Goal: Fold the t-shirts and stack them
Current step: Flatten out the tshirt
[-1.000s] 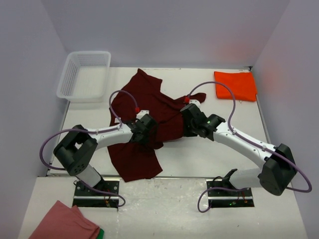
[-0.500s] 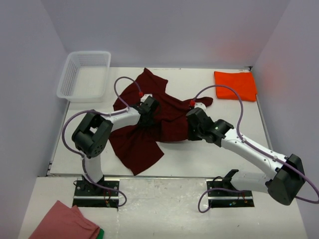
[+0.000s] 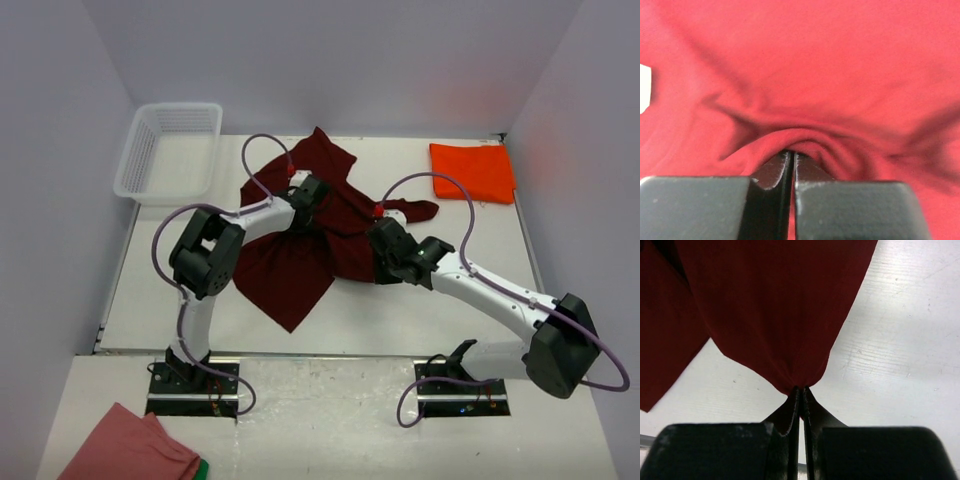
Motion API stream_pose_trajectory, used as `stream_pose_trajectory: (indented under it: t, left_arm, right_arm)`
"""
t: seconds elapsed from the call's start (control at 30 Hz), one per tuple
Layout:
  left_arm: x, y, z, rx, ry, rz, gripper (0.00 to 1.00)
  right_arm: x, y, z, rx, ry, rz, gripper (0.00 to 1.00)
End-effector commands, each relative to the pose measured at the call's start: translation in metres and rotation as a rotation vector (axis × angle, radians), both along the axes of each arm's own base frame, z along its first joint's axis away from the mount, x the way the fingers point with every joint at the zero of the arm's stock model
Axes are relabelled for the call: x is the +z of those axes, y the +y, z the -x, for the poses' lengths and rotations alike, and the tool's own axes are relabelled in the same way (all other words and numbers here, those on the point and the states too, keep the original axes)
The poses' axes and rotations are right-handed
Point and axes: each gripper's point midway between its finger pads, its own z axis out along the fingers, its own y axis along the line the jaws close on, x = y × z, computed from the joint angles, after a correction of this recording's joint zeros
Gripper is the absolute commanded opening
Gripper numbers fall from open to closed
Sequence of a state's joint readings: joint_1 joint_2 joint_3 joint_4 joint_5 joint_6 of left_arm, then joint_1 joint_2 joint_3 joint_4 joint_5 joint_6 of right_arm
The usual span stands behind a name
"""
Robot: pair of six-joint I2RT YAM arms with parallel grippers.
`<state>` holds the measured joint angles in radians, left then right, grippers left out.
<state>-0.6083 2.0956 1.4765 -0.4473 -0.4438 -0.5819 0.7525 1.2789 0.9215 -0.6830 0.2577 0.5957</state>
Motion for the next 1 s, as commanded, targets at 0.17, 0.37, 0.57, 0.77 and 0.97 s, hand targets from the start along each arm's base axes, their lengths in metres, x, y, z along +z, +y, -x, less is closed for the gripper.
stream_pose_trajectory:
  t: [0.17, 0.37, 0.57, 0.77, 0.97]
  left_arm:
    - [0.088, 0.060, 0.085, 0.129, -0.208, -0.357, 0.36]
    - [0.113, 0.069, 0.147, 0.164, -0.267, -0.401, 0.60]
    - [0.076, 0.042, 0.197, 0.030, -0.121, -0.027, 0.43]
    - [0.049, 0.043, 0.233, 0.006, -0.032, 0.174, 0.33]
    - [0.035, 0.036, 0.253, -0.042, 0.064, 0.196, 0.40]
  right_arm:
    - [0.006, 0.017, -0.015, 0.017, -0.042, -0.036, 0.00]
    - [0.007, 0.017, -0.015, 0.015, -0.040, -0.035, 0.00]
    - [0.010, 0.012, -0.012, 0.014, -0.043, -0.031, 0.00]
    - [0.013, 0.011, -0.006, 0.019, -0.047, -0.058, 0.00]
    - [0.013, 0.011, -0.006, 0.018, -0.048, -0.057, 0.00]
